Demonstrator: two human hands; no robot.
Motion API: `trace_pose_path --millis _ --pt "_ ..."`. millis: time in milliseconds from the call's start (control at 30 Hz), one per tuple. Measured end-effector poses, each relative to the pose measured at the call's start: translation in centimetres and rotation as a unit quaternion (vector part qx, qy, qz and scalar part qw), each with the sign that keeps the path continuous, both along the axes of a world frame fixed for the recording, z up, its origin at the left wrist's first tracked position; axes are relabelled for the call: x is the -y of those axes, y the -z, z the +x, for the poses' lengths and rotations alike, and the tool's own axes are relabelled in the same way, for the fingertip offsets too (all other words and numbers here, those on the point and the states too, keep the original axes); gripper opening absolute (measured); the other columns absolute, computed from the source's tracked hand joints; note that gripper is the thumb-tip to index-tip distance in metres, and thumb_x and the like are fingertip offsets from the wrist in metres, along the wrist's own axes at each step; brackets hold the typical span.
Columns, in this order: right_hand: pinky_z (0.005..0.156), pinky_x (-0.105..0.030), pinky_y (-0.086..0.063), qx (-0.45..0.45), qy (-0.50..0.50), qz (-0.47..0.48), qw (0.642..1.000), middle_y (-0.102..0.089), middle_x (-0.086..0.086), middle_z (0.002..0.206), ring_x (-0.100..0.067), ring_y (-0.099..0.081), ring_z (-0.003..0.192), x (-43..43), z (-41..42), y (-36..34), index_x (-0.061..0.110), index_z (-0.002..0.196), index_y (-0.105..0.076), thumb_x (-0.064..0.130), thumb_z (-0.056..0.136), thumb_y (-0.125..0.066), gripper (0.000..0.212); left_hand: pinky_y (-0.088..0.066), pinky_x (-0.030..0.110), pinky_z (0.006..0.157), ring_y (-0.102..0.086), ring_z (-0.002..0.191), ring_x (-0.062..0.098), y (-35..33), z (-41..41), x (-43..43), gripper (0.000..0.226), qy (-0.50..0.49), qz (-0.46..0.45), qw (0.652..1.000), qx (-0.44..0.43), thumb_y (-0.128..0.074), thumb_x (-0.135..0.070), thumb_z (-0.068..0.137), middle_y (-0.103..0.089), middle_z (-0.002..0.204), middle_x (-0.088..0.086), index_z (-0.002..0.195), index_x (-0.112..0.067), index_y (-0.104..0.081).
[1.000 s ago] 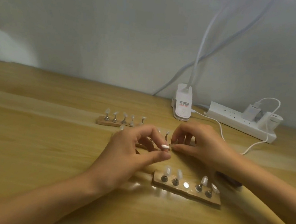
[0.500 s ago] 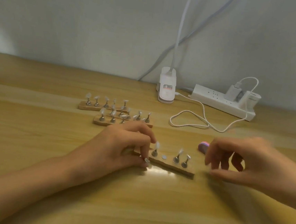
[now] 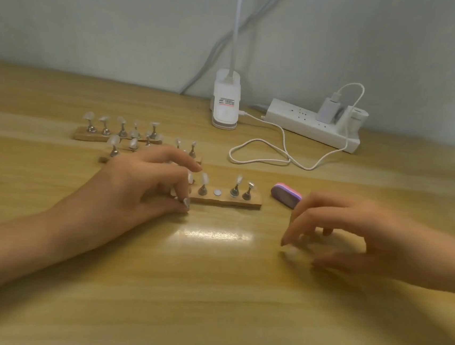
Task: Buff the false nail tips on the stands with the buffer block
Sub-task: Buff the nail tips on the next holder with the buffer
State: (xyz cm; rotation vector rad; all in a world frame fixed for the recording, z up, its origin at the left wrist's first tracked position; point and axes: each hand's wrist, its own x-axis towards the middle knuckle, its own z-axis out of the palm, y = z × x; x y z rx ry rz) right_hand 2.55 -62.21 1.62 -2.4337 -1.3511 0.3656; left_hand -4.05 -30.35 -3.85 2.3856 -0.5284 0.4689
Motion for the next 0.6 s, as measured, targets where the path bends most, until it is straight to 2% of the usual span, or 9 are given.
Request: trace_pose_path --millis 67,167,233,300,333,433,500,600 --pt "0.076 -0.025 -0.053 -0.016 -0.001 0.000 1.000 -0.056 0.013 0.104 -0.015 -0.061 0.091 -0.5 -0.3 1.0 0.037 0.107 -0.070 0.024 0.093 -0.071 0.019 -0.048 0.017 0.085 -0.066 0.094 0.009 0.1 -0.1 -0.1 0.007 0.006 -0.005 1.000 0.000 -0.070 -0.026 0.077 -0.063 0.120 -0.009 0.074 -0.021 -0.066" --pt "0.070 -0.011 -0.046 0.053 0.011 0.058 0.997 -0.055 0.009 0.082 -0.015 -0.056 0.073 -2.1 -0.7 2.5 0.023 0.096 -0.070 0.003 0.088 -0.074 0.022 -0.043 0.015 0.095 -0.058 0.117 0.006 0.0 -0.4 -0.1 0.009 0.013 -0.003 1.000 0.019 -0.070 -0.032 0.077 -0.059 0.126 -0.008 0.076 -0.023 -0.069" --pt "0.075 -0.006 -0.043 0.069 0.008 0.066 0.995 -0.055 0.007 0.083 -0.013 -0.055 0.073 -2.6 -0.9 2.8 0.019 0.093 -0.069 -0.003 0.087 -0.073 0.023 -0.044 0.023 0.096 -0.057 0.116 0.010 -0.1 -0.5 0.0 0.011 0.006 0.009 0.998 0.058 -0.071 -0.032 0.078 -0.058 0.126 -0.006 0.077 -0.021 -0.071" --pt "0.080 -0.009 -0.046 0.050 -0.005 0.056 0.997 -0.056 0.010 0.094 -0.004 -0.059 0.088 -2.4 -0.9 2.5 0.021 0.097 -0.069 -0.003 0.088 -0.073 0.025 -0.048 0.030 0.088 -0.058 0.107 0.014 -0.3 -0.6 0.2 0.014 -0.003 0.019 0.995 0.102 -0.075 -0.030 0.081 -0.057 0.121 -0.005 0.078 -0.017 -0.072" --pt "0.080 -0.010 -0.046 0.036 -0.007 0.059 0.998 -0.057 0.010 0.097 -0.002 -0.060 0.091 -2.1 -0.8 2.3 0.022 0.099 -0.070 0.000 0.088 -0.074 0.026 -0.048 0.028 0.086 -0.058 0.103 0.013 -0.4 -0.7 0.3 0.017 -0.004 0.017 0.993 0.118 -0.078 -0.031 0.083 -0.058 0.118 -0.005 0.078 -0.016 -0.072" --pt "0.066 -0.013 -0.048 0.016 0.044 0.104 0.994 -0.060 0.011 0.093 -0.010 -0.062 0.080 -1.6 -0.4 1.7 0.026 0.107 -0.068 0.014 0.083 -0.080 0.030 -0.044 0.016 0.083 -0.059 0.095 0.007 -0.6 -0.9 0.9 0.015 0.003 -0.002 0.991 0.136 -0.075 -0.028 0.083 -0.060 0.108 -0.002 0.078 -0.014 -0.073" --pt "0.065 -0.010 -0.045 0.031 0.068 0.094 0.993 -0.059 0.014 0.090 -0.007 -0.060 0.079 -1.9 -0.1 2.1 0.026 0.109 -0.067 0.019 0.080 -0.082 0.033 -0.042 0.012 0.077 -0.060 0.091 0.008 -0.8 -1.0 1.1 0.015 0.010 -0.008 0.990 0.137 -0.076 -0.027 0.084 -0.062 0.100 -0.001 0.079 -0.013 -0.072" --pt "0.065 -0.012 -0.044 0.074 0.092 0.093 0.989 -0.060 0.011 0.086 -0.011 -0.058 0.077 -2.7 0.1 2.7 0.027 0.105 -0.067 0.028 0.082 -0.079 0.026 -0.042 0.021 0.064 -0.060 0.080 0.017 -0.9 -1.0 1.0 0.016 0.020 -0.020 0.990 0.137 -0.070 -0.029 0.087 -0.064 0.094 -0.004 0.080 -0.014 -0.072"
